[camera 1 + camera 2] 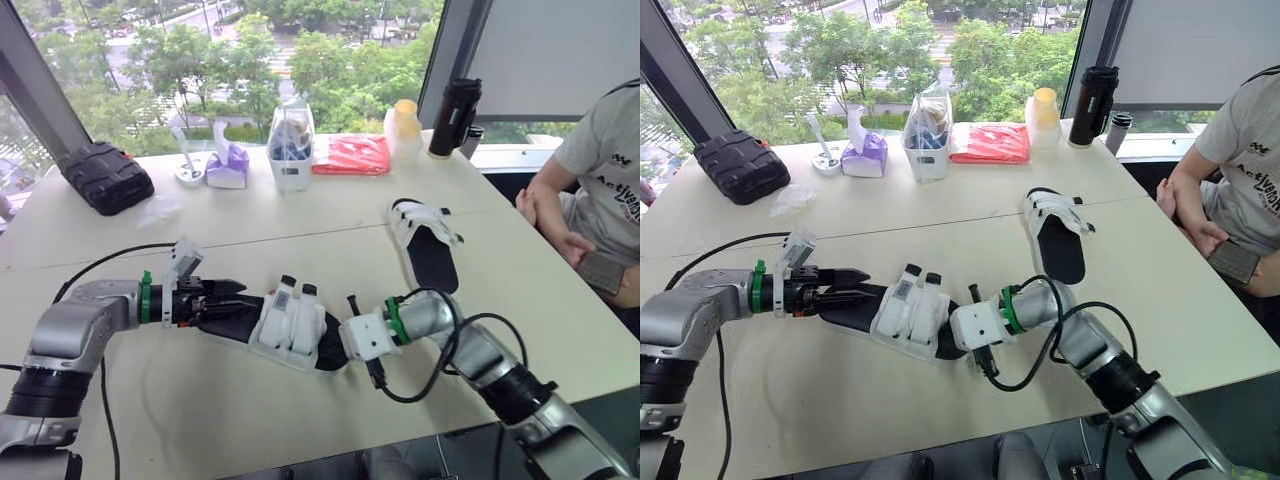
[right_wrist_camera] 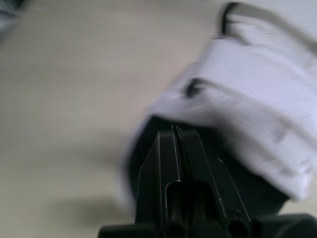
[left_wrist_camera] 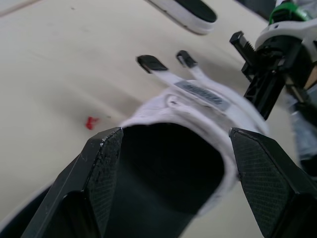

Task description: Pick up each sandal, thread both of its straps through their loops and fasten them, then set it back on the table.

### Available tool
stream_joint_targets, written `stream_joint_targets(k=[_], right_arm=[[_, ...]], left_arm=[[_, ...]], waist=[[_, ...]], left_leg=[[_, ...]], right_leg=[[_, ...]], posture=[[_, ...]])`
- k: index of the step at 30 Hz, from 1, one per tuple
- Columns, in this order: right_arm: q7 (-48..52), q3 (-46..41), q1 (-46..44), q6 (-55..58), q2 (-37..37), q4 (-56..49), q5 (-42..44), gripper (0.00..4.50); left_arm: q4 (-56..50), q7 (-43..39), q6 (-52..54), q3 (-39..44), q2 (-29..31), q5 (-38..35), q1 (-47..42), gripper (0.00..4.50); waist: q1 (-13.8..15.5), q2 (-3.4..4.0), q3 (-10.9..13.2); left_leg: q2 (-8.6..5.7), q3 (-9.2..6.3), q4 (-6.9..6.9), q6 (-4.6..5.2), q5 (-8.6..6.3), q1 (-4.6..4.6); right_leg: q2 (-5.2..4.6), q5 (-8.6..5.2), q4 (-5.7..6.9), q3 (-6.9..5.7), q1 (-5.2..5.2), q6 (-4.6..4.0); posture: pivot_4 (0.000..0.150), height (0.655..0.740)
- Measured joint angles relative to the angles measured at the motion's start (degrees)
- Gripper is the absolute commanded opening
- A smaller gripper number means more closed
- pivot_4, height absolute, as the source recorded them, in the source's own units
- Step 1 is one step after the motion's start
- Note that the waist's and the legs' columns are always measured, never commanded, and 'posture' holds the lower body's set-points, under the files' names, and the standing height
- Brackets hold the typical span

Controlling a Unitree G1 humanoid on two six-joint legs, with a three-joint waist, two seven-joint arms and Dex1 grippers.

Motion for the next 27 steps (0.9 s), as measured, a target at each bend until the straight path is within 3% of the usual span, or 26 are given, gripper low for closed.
stream_joint_targets(k=[13, 22, 27], right_arm=[[4.07, -9.71, -1.7, 3.35, -13.07, -15.97, 6.18, 0.0], [3.51, -11.28, -4.63, 3.1, -13.28, -17.52, 7.32, 0.0], [2.87, -11.28, -4.66, 3.42, -13.23, -17.48, 7.32, 0.0]], left_arm=[[6.54, -2.11, 15.07, -1.2, -0.39, -6.42, -6.18, 3.53], [7.52, -2.25, 22.67, -4.11, -2.1, -8.95, -6.43, 3.53], [7.91, -0.98, 22.64, -7.65, -7.18, -8.77, -7.99, 3.53]], waist=[[0.0, -0.11, 0.27], [0.14, -0.12, 0.3], [0.37, -0.13, 0.3]], left_leg=[[0.02, -0.01, 0.19, 0.03, -0.02, -0.05], [0.03, 0.0, 0.2, 0.03, -0.02, -0.06], [-0.03, -0.03, 0.31, 0.02, -0.01, -0.16]], right_leg=[[0.02, 0.0, 0.01, -0.04, 0.05, 0.01], [0.01, 0.0, 0.01, -0.03, 0.05, 0.0], [-0.04, 0.01, 0.0, -0.03, 0.04, 0.0]], posture=[[0.15, 0.74], [0.15, 0.74], [0.15, 0.74]])
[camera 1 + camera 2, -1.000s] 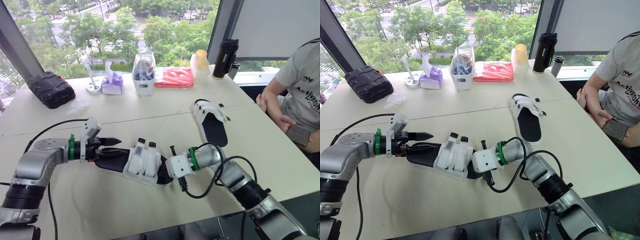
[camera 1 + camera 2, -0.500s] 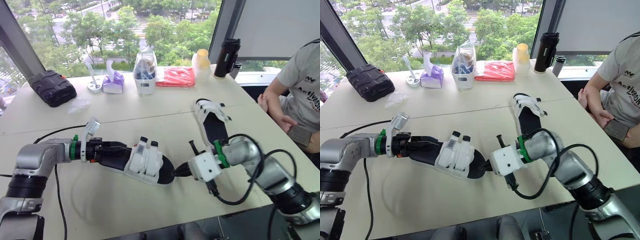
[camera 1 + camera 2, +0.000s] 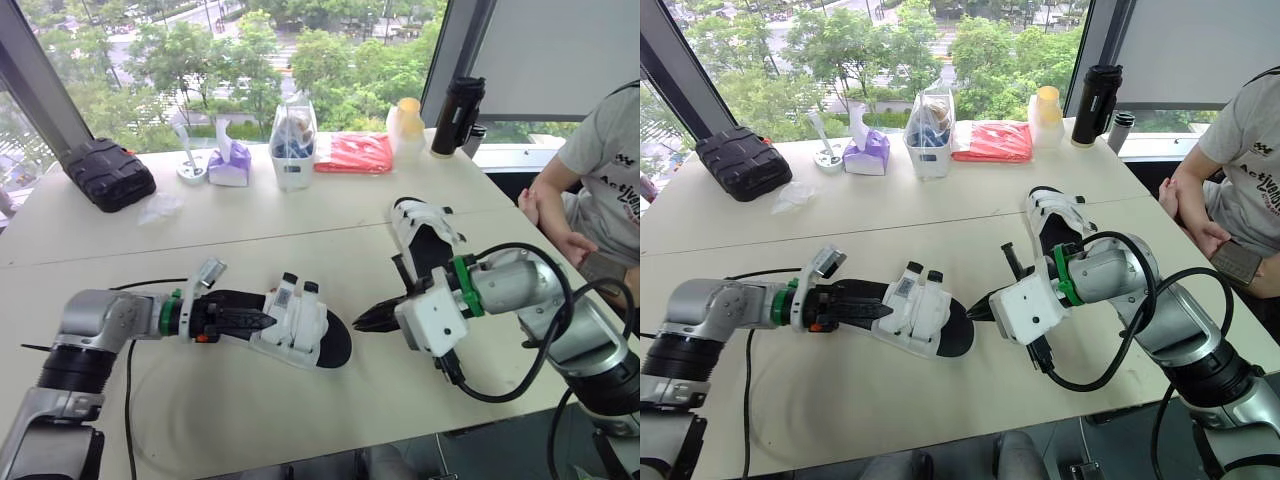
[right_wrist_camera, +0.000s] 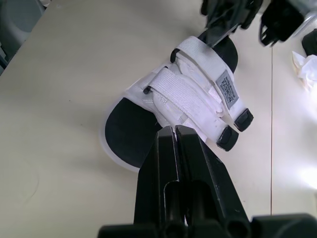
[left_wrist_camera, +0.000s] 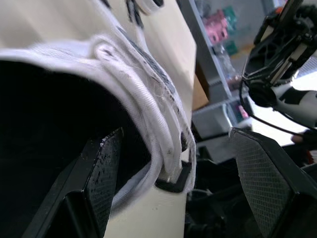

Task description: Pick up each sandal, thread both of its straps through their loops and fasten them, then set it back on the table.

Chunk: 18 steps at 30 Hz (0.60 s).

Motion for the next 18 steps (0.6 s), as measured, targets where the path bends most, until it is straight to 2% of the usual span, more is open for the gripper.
stream_joint_targets(k=[2, 6, 8, 10, 13, 15, 18], right_arm=[[-0.38, 0.01, 0.05, 0.09, -0.02, 0.02, -0.05, 0.0], [-0.92, 0.01, 0.48, 0.52, -0.15, 0.02, -0.08, 0.0], [-1.15, 0.01, 0.7, 1.0, -0.15, 0.01, -0.08, 0.0], [-1.61, 0.01, 0.73, 1.43, -0.11, -0.01, -0.08, 0.0], [-2.12, 0.01, 0.74, 1.86, -0.1, -0.01, -0.08, 0.0], [-2.28, 0.01, 0.74, 2.09, -0.09, -0.01, -0.08, 0.0], [-2.52, 0.08, 0.74, 2.13, -0.01, -0.01, -0.12, 0.0]], left_arm=[[0.72, 1.36, -0.19, -1.6, -3.73, 0.2, -1.97, 3.53], [1.85, 2.67, -0.14, -2.17, -6.05, 0.33, -3.6, 3.53], [2.1, 3.51, -0.09, -2.16, -7.18, 0.37, -3.8, 3.04], [3.05, 5.31, 0.44, -2.21, -9.28, 0.78, -4.46, 2.25], [3.68, 6.32, 1.4, -2.26, -9.79, 0.83, -4.64, 0.67], [3.67, 6.48, 2.09, -2.14, -9.82, 0.75, -4.98, 0.06], [3.67, 8.5, 3.64, -0.83, -10.61, 0.24, -5.04, 0.06]], waist=[[-0.05, -0.01, 0.01], [-0.47, -0.01, 0.01], [-0.29, 0.0, 0.02], [-0.06, -0.01, 0.02], [-0.12, -0.01, 0.02], [-0.12, -0.01, 0.02], [-0.12, -0.01, 0.02]], left_leg=[[-0.02, 0.0, 0.05, 0.0, 0.0, -0.03], [-0.01, 0.03, 0.03, 0.02, -0.01, -0.03], [0.0, 0.02, 0.03, 0.02, -0.01, -0.03], [-0.03, 0.0, 0.07, 0.01, 0.0, -0.12], [-0.07, 0.0, 0.11, 0.01, 0.0, -0.19], [-0.08, -0.01, 0.11, 0.01, 0.0, -0.2], [-0.07, -0.01, 0.11, 0.0, 0.0, -0.2]], right_leg=[[-0.01, 0.03, -0.02, 0.01, 0.0, 0.04], [0.01, 0.04, 0.01, 0.02, -0.07, 0.06], [0.01, 0.04, 0.01, 0.02, -0.09, 0.06], [-0.02, 0.05, -0.01, 0.01, -0.08, 0.07], [-0.05, 0.07, -0.03, 0.03, -0.11, 0.11], [-0.05, 0.07, -0.03, 0.03, -0.12, 0.11], [-0.06, 0.08, -0.03, 0.03, -0.12, 0.11]], posture=[[0.15, 0.74], [0.15, 0.74], [0.15, 0.74], [0.15, 0.74], [0.15, 0.74], [0.15, 0.74], [0.15, 0.74]])
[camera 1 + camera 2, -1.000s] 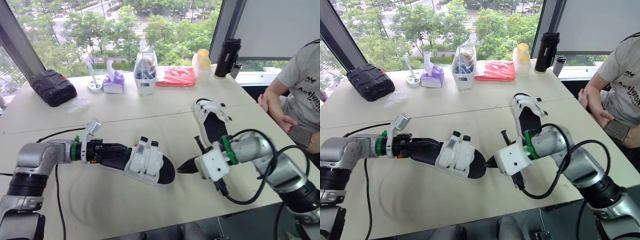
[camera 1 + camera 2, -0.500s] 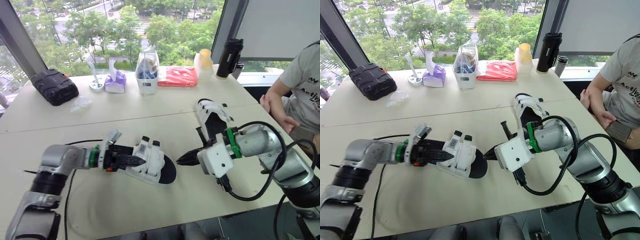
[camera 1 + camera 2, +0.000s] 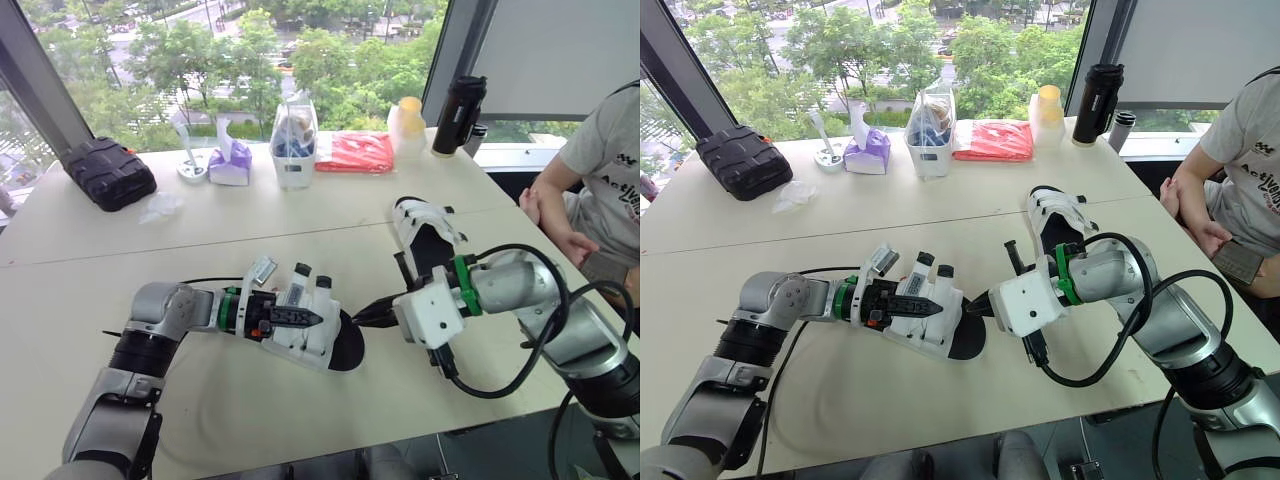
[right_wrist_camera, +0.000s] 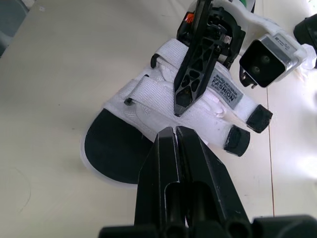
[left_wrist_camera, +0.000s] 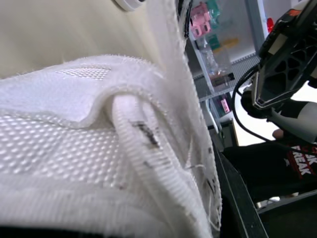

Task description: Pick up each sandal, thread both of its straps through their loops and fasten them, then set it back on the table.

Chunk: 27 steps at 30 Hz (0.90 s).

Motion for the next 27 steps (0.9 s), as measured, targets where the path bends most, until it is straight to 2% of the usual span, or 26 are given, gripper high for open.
stream_joint_targets(k=[5, 6, 7, 10, 14, 18, 21, 27], right_arm=[[-0.35, 0.6, -0.01, -0.04, 0.42, 0.23, -0.11, 0.0], [-0.46, 0.63, -0.02, -0.05, 0.46, 0.37, -0.13, 0.0], [-0.67, 0.7, -0.07, -0.08, 0.59, 0.8, -0.19, 0.0], [-1.08, 1.28, -0.53, -0.3, 1.72, 1.4, -0.81, 0.0], [-1.27, 1.37, -0.62, -0.57, 2.23, 2.55, -1.35, 0.0], [-1.74, 2.24, -0.9, -0.56, 3.41, 2.6, -1.62, 0.0], [-1.9, 2.94, -1.0, -0.56, 3.87, 2.68, -1.79, 0.0], [-1.93, 2.98, -1.21, -0.55, 3.87, 3.44, -1.98, 0.0]], left_arm=[[-0.03, 9.49, 4.12, 9.28, -6.16, -2.73, -0.96, 0.06], [0.71, 13.4, 4.06, 12.53, -8.7, -2.94, -2.33, 0.06], [2.69, 21.04, 1.89, 18.29, -13.49, -3.03, -5.09, 0.06], [6.0, 39.17, -8.44, 29.83, -22.44, -2.92, -12.38, 0.06], [6.45, 53.85, -25.53, 33.35, -28.12, 2.47, -14.31, 0.06], [15.69, 65.63, -46.85, 37.87, -33.35, 7.53, -16.26, 0.06], [21.99, 70.18, -58.03, 40.09, -35.22, 8.41, -18.79, 0.06], [30.55, 71.5, -73.02, 43.7, -36.71, 5.54, -23.64, 0.06]], waist=[[0.11, -0.01, 0.0], [0.25, -0.01, 0.01], [0.69, -0.05, 0.03], [1.24, -0.17, 0.1], [1.17, -0.17, 0.1], [1.5, -0.26, 0.15], [1.67, -0.38, 0.22], [1.29, -0.48, 0.28]], left_leg=[[0.01, -0.05, 0.08, -0.08, 0.05, -0.25], [0.0, -0.07, 0.12, -0.21, 0.12, -0.38], [-0.04, -0.07, 0.17, -0.55, 0.31, -0.49], [-0.05, 0.05, 0.14, -0.81, 0.45, -0.5], [-0.06, 0.15, 0.01, -0.82, 0.45, -0.48], [-0.09, 0.14, 0.02, -0.86, 0.47, -0.56], [-0.16, 0.13, 0.06, -0.85, 0.48, -0.63], [-0.32, 0.15, 0.05, -0.81, 0.46, -0.6]], right_leg=[[-0.01, 0.06, 0.01, -0.02, -0.21, 0.07], [-0.02, 0.13, 0.01, -0.03, -0.3, 0.11], [-0.07, 0.26, -0.01, -0.03, -0.39, 0.14], [-0.08, 0.53, -0.2, 0.03, -0.42, 0.16], [-0.08, 0.53, -0.21, 0.09, -0.5, 0.16], [-0.08, 0.58, -0.26, 0.07, -0.53, 0.19], [-0.1, 0.62, -0.31, 0.08, -0.51, 0.25], [-0.24, 0.64, -0.32, 0.08, -0.5, 0.3]], posture=[[0.15, 0.74], [0.15, 0.74], [0.15, 0.74], [0.15, 0.74], [0.15, 0.74], [0.15, 0.74], [0.15, 0.74], [0.15, 0.74]])
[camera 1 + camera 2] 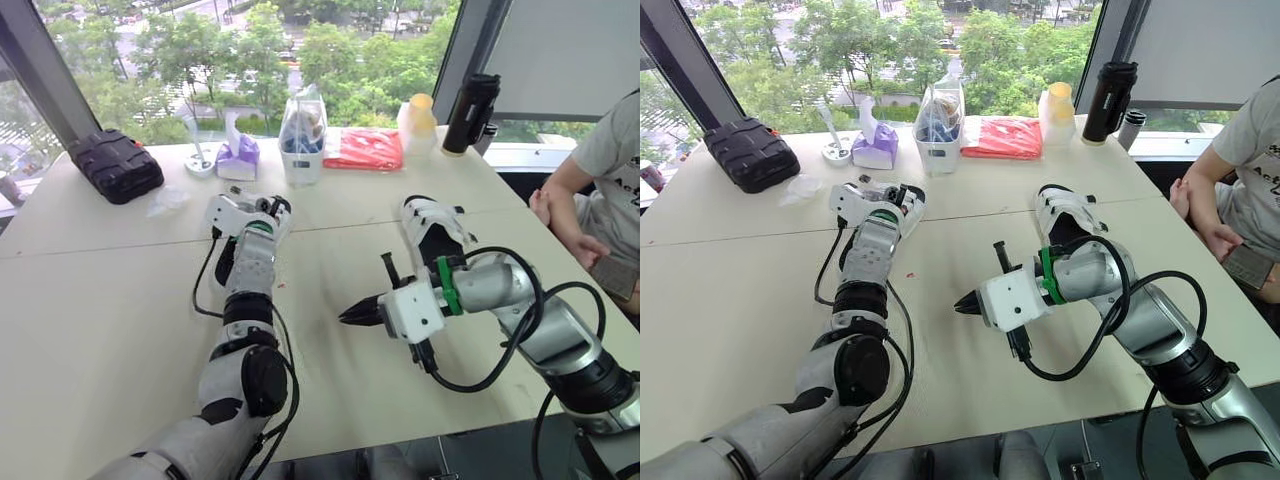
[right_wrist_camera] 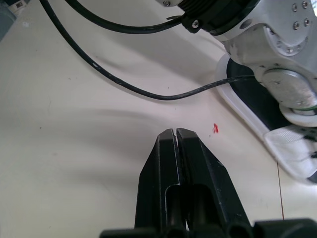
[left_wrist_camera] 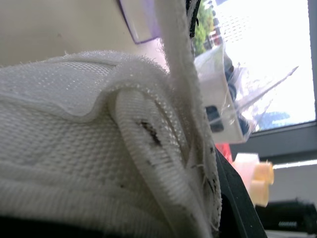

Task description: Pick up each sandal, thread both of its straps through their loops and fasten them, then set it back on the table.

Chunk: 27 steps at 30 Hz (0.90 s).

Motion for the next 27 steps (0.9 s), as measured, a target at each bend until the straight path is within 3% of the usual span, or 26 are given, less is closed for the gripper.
stream_joint_targets(k=[11, 15, 20, 21, 27], right_arm=[[-0.01, 0.24, -0.4, 0.88, 0.88, 0.04, -0.23, 0.0], [0.0, 0.56, -0.56, 0.97, 1.57, 0.05, -0.23, 0.0], [0.1, 1.44, -1.35, 0.88, 1.77, 0.8, -0.24, 0.0], [0.11, 1.49, -1.41, 0.85, 1.84, 1.18, -0.23, 0.0], [0.41, 2.09, -2.8, -0.44, 2.64, 3.07, -0.22, 0.0]], left_arm=[[8.66, -4.22, -7.39, 2.44, 0.89, -6.02, -1.27, 0.06], [10.28, -6.26, -7.88, 2.43, 1.41, -6.12, -1.13, 1.72], [6.1, -8.23, -4.81, 0.44, 0.92, -6.71, 1.6, 4.24], [4.44, -8.74, -3.52, -0.36, 0.79, -6.71, 2.41, 4.45], [-10.68, -6.43, 11.24, -5.91, 2.27, -8.0, 11.25, 4.45]], waist=[[0.09, -0.01, 0.0], [0.07, -0.01, 0.0], [0.05, -0.01, 0.0], [0.04, -0.01, 0.0], [-0.45, 0.0, 0.0]], left_leg=[[-0.03, -0.01, 0.02, 0.02, 0.01, 0.07], [-0.03, -0.02, 0.02, 0.02, 0.01, 0.1], [-0.03, -0.03, 0.02, 0.02, 0.01, 0.12], [-0.03, -0.03, 0.03, 0.02, 0.01, 0.12], [0.01, -0.05, 0.02, 0.02, 0.01, 0.13]], right_leg=[[0.0, 0.01, 0.02, -0.01, 0.09, 0.03], [0.0, 0.02, 0.05, -0.01, 0.12, 0.03], [0.0, 0.02, 0.07, -0.01, 0.13, 0.03], [0.0, 0.02, 0.08, -0.01, 0.13, 0.03], [0.02, 0.02, 0.12, 0.01, 0.08, 0.03]], posture=[[0.15, 0.74], [0.15, 0.74], [0.15, 0.74], [0.15, 0.74], [0.15, 0.74]])
